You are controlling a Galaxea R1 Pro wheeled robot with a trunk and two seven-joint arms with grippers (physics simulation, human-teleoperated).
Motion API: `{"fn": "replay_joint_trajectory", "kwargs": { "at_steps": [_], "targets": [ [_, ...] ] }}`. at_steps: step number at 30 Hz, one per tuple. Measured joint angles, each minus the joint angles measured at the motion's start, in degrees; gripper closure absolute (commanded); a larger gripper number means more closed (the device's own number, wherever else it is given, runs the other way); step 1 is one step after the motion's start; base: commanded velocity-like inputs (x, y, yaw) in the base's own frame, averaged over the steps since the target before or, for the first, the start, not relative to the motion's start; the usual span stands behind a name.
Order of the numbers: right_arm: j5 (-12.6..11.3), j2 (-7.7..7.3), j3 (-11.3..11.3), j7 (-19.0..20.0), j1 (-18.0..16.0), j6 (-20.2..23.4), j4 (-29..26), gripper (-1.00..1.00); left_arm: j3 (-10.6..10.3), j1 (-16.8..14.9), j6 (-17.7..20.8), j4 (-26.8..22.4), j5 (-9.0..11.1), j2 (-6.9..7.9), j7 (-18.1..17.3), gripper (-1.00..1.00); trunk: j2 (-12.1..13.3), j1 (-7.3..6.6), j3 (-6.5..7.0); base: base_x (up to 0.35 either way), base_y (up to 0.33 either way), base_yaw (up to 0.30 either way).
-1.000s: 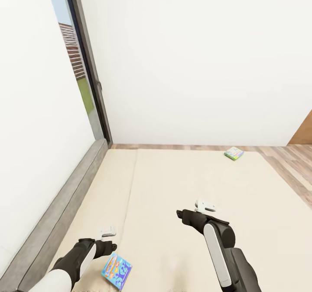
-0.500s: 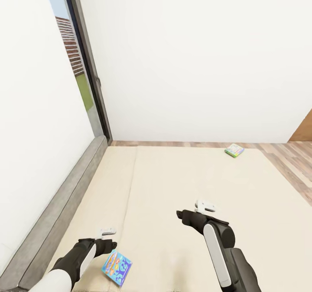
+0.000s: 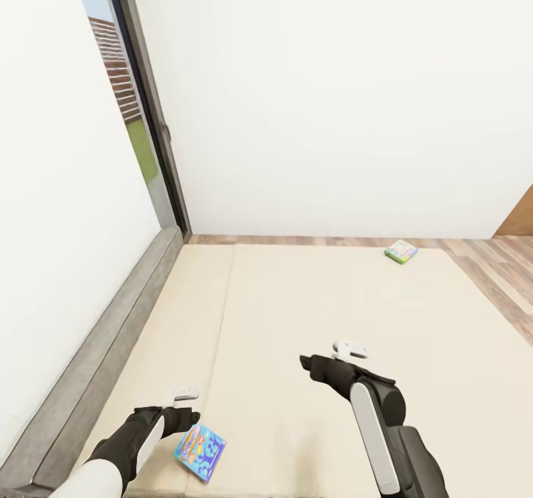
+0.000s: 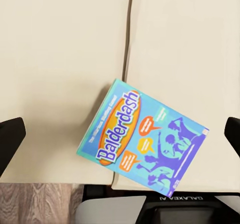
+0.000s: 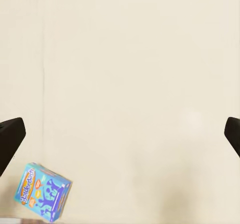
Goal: Put all the toys in the child's room - the three board games (two on the bed and one on the table), the two jigsaw puzzles on the table, and the tennis ball on the table - inside the toy box on the table in the child's room.
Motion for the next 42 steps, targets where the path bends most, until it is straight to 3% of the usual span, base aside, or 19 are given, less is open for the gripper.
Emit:
{"fn": "replay_joint_trajectory", "kwargs": {
  "at_steps": [6,9,12,14,20,27,42],
  "targets": [
    [-0.3,0.0,-0.2,6.6,0.3,0.3,-0.6,-1.0,0.0,0.0,0.0,0.0,0.0,0.0,0.0,-1.0,0.0,0.0,-0.57,0.0,0.0,0.0],
    [-0.9,-0.01,-0.4,13.7,0.4,0.4,-0.8,-1.0,0.0,0.0,0.0,0.0,0.0,0.0,0.0,-1.0,0.0,0.0,-0.85,0.0,0.0,0.0],
    [-1.4,-0.02,-0.6,18.4,0.4,0.5,-0.8,-1.0,0.0,0.0,0.0,0.0,0.0,0.0,0.0,-1.0,0.0,0.0,-1.14,0.0,0.0,0.0],
    [-1.4,-0.03,-1.0,24.6,0.4,0.4,-0.8,-1.0,0.0,0.0,0.0,0.0,0.0,0.0,0.0,-1.0,0.0,0.0,-1.33,0.0,0.0,0.0],
    [-1.2,-1.55,-1.6,32.1,0.3,-0.4,-0.9,-1.0,0.0,0.0,0.0,0.0,0.0,0.0,0.0,-1.0,0.0,0.0,-1.87,0.0,0.0,0.0],
    [-1.1,-1.88,-2.1,33.8,0.3,-0.6,-0.9,-1.0,0.0,0.0,0.0,0.0,0.0,0.0,0.0,-1.0,0.0,0.0,-2.23,0.0,0.0,0.0],
    [-1.1,-1.87,-2.3,33.8,0.2,-0.7,-0.7,-1.0,0.0,0.0,0.0,0.0,0.0,0.0,0.0,-1.0,0.0,0.0,-2.29,0.0,0.0,0.0]
  ]
}}
